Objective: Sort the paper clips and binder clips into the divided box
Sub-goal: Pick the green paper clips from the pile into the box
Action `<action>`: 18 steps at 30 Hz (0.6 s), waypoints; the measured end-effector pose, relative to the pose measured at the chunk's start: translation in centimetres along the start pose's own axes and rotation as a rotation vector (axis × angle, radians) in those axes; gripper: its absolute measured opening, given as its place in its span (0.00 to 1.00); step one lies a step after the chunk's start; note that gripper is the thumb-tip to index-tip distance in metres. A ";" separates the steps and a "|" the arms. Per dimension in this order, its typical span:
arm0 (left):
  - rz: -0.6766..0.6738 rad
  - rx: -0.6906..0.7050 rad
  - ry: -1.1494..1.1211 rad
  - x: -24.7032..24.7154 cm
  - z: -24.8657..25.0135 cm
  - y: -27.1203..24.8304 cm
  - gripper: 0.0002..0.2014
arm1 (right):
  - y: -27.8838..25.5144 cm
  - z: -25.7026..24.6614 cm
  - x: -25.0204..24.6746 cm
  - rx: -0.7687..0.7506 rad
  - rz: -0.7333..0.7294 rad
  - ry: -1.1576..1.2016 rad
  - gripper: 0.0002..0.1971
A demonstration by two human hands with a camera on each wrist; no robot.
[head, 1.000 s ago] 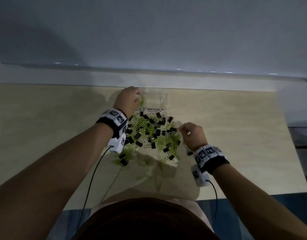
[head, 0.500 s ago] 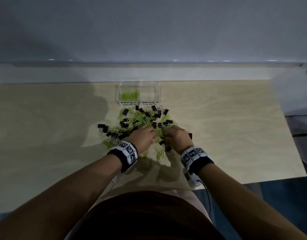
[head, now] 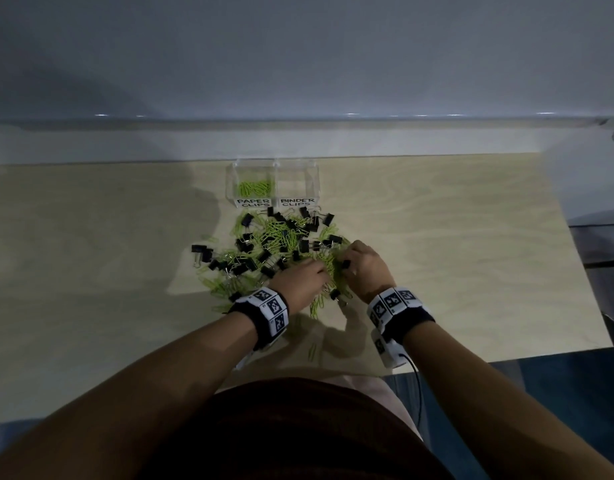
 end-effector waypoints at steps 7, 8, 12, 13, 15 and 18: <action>0.199 -0.165 -0.300 -2.3 -1.9 -1.6 0.10 | 0.4 1.2 -0.8 0.053 0.050 0.065 0.10; 0.267 -0.219 -0.308 -2.9 -2.6 -2.1 0.09 | 0.2 1.6 -1.0 0.056 0.072 0.063 0.10; 0.346 -0.296 -0.078 -4.1 -5.6 -3.3 0.12 | -0.9 3.0 -1.5 0.064 0.104 0.005 0.08; 0.330 -0.270 -0.029 -4.0 -5.7 -3.3 0.13 | -1.3 2.8 -1.6 0.041 0.119 0.001 0.07; 0.271 -0.173 0.002 -3.8 -4.8 -2.7 0.14 | -2.4 1.8 -1.8 -0.052 0.139 0.003 0.04; 0.098 -0.062 -0.045 -2.8 -2.2 -1.3 0.15 | -4.0 -0.2 -1.0 -0.196 0.058 -0.037 0.05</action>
Point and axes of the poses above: each hand's wrist, its own y-axis towards the middle knuckle, its own x-axis out of the palm, z = x × y, the point moved 1 cm from there along y, towards the middle knuckle, and after that the axes turned 5 degrees about -y, right-handed, at the moved point
